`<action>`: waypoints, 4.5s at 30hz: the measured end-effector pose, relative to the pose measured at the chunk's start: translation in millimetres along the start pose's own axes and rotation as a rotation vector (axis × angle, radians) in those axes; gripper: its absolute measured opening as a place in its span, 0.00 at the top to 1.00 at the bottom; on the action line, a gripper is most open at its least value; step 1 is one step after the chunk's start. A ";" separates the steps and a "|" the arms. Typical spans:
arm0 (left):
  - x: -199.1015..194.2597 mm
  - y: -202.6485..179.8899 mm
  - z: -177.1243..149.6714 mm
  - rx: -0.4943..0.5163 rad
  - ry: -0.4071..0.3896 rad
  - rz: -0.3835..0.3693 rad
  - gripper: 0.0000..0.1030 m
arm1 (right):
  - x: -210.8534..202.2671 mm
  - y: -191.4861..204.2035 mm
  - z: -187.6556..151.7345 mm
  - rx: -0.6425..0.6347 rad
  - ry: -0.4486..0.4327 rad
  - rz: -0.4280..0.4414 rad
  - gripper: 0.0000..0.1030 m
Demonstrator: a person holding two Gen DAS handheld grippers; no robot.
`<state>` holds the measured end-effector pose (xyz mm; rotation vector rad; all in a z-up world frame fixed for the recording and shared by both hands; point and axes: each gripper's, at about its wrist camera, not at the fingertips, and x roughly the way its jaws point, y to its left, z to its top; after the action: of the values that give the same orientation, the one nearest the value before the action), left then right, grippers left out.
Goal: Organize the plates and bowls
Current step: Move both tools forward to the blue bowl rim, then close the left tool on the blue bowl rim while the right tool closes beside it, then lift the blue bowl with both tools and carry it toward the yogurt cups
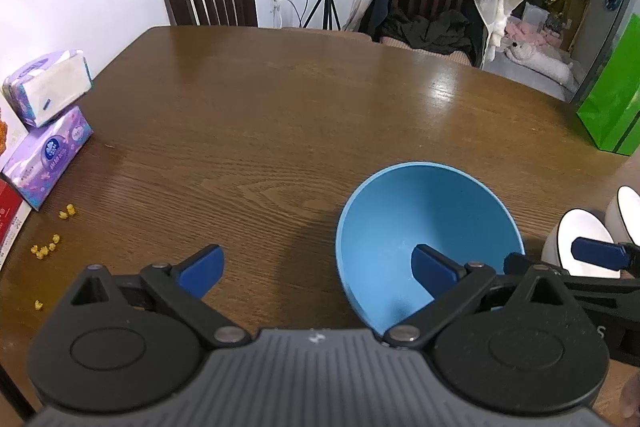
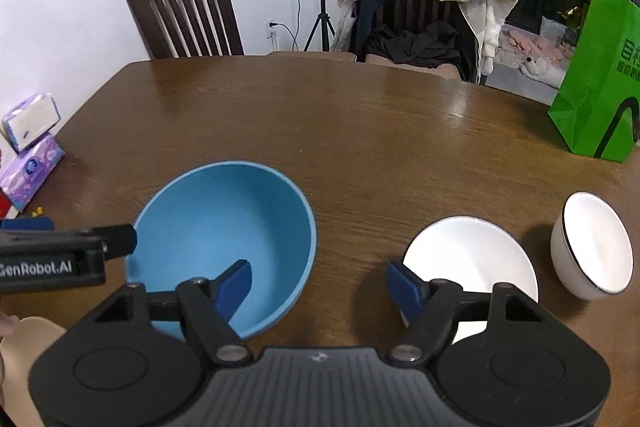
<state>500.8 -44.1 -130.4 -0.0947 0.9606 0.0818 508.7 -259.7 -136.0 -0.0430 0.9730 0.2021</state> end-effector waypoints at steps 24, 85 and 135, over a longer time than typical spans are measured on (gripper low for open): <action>57.5 3.3 13.8 -0.089 0.153 -0.078 0.80 | 56.3 5.1 2.8 -0.003 0.140 0.007 0.79; -49.0 2.6 -9.1 0.020 0.015 -0.136 0.93 | -46.4 21.7 -18.5 0.081 0.003 -0.010 0.90; -142.1 -37.6 -120.3 0.226 0.010 -0.284 0.93 | -156.8 -5.0 -149.4 0.238 -0.037 -0.111 0.90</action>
<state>326.1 -99.4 -80.6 -0.0220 0.9517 -0.2885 302.1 -307.2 -91.2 0.1248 0.9492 -0.0156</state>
